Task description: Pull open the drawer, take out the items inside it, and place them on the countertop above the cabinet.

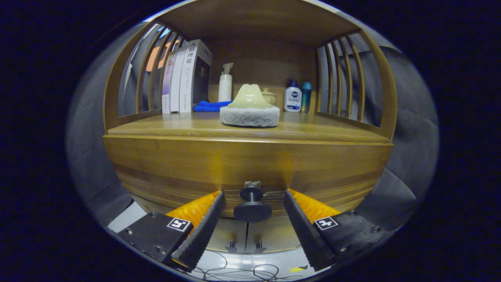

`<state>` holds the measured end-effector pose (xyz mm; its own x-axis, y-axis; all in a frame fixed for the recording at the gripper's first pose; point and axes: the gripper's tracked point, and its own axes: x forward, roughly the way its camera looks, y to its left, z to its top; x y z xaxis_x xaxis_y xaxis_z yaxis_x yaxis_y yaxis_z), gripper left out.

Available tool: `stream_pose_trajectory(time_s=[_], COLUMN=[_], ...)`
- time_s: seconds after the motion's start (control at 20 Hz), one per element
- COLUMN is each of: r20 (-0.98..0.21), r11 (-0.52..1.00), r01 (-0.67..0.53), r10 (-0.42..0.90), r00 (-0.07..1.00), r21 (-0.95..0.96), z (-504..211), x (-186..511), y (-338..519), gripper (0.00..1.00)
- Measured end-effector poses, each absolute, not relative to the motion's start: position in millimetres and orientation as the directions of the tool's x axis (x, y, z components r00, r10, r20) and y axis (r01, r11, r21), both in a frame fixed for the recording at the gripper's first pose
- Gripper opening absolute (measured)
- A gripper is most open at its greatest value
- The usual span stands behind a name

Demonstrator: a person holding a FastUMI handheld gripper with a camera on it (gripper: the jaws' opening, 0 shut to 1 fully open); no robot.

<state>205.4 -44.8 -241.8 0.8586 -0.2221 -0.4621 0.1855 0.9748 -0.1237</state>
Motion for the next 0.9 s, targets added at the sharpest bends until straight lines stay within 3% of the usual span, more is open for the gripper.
stream_pose_trajectory(time_s=[0.45, 0.9], r20=[-0.428, -0.282], r11=[0.989, 0.998], r01=[0.137, 0.008], r10=[-0.149, -0.028], r00=[0.891, 0.959], r21=[-0.059, -0.069], z=[-189.5, -82.0], x=[144.7, 58.1], y=[-46.1, -25.7], gripper=[1.00, 1.00])
